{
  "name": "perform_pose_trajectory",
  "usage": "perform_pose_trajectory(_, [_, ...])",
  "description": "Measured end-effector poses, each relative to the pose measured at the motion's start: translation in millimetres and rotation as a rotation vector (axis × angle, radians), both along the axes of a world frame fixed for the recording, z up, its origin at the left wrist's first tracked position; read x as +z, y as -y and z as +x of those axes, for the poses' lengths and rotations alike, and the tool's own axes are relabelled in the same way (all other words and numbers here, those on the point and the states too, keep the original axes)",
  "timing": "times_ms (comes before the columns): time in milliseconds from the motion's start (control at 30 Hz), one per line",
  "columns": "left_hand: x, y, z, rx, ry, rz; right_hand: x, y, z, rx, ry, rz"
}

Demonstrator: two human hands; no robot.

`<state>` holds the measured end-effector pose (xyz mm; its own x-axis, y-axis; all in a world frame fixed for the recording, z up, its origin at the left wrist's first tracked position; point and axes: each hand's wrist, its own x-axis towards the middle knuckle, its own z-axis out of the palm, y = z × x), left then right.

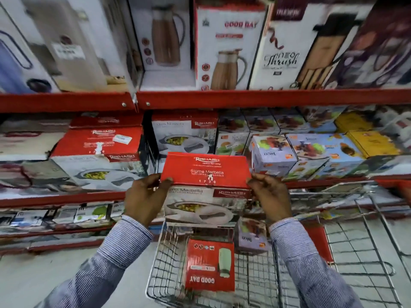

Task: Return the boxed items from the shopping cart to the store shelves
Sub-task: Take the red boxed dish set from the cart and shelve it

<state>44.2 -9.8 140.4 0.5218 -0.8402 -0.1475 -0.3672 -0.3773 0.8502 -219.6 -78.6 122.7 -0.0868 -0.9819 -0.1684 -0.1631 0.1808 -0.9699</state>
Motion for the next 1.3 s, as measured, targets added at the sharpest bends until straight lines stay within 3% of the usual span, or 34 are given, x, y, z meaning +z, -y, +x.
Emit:
perform_pose_trajectory(133, [28,0,14,0.041,0.099,-0.099,34,5,14,0.048,0.015,-0.094])
perform_pose_trajectory(400, [42,8,33,0.135,0.062,-0.2,46,27,39,0.156,-0.061,-0.2])
perform_pose_trajectory(1000, [-7,37,33,0.14,0.209,-0.095,-7,71,73,0.199,-0.112,-0.069])
perform_pose_trajectory(1167, [-11,43,28,0.222,0.04,-0.156,-6,81,78,0.176,-0.158,-0.059])
perform_pose_trajectory(1300, [-11,46,18,0.155,0.097,-0.087,-3,90,80,0.214,-0.269,-0.076])
